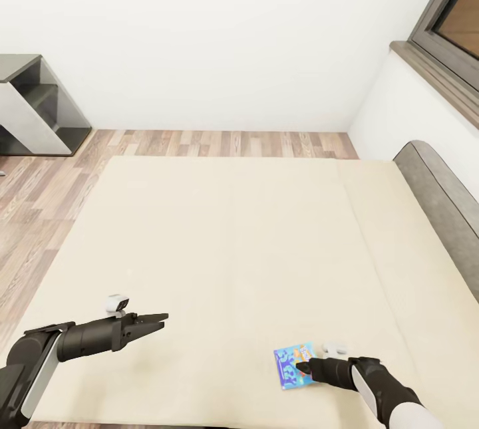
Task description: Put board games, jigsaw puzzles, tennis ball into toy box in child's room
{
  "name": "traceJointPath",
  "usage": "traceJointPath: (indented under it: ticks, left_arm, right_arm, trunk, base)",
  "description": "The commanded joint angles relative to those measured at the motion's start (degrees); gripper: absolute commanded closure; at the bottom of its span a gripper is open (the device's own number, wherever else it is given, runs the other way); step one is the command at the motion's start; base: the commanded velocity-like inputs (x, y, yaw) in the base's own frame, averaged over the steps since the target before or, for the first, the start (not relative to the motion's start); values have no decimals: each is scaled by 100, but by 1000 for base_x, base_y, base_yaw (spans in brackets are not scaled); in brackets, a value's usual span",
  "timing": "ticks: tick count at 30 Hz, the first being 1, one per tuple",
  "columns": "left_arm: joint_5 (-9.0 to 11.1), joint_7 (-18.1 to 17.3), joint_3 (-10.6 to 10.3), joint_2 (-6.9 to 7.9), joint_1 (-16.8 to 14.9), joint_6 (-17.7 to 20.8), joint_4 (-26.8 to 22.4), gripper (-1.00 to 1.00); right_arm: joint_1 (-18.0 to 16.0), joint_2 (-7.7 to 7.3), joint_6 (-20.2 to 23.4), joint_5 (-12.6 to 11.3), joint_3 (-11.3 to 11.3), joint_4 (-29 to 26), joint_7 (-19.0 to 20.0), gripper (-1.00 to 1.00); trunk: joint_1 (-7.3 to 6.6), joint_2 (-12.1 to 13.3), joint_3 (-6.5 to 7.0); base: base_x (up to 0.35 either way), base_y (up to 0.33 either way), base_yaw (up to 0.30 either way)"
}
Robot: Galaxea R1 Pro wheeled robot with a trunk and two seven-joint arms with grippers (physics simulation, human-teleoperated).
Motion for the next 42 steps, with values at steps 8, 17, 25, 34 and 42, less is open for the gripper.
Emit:
traceJointPath:
  ticks: [8,17,25,34,42]
  left_arm:
    - [6,-16,0,1,-2,60,-1,-100]
    - [1,-14,-3,-1,-2,60,-1,-100]
    - [-2,-9,-4,-1,-2,60,-1,-100]
    - [-3,-2,-4,-1,-2,60,-1,-100]
    - [-3,2,-4,-1,-2,60,-1,-100]
  right_arm:
    - [-2,107,56,56,-27,7,29,-100]
    - [-2,120,51,57,-25,10,43,-100]
    - [-2,121,64,58,-25,17,43,-100]
    - [5,121,39,58,-17,9,102,-100]
    - [6,114,8,58,-11,9,105,-100]
  trunk:
    - [1,-5,-5]
    - [1,-5,-5]
    - [1,-5,-5]
    - [1,-5,-5]
    - [1,-5,-5]
  base:
    - [0,0,0]
    - [0,0,0]
    - [0,0,0]
    - [0,0,0]
    - [0,0,0]
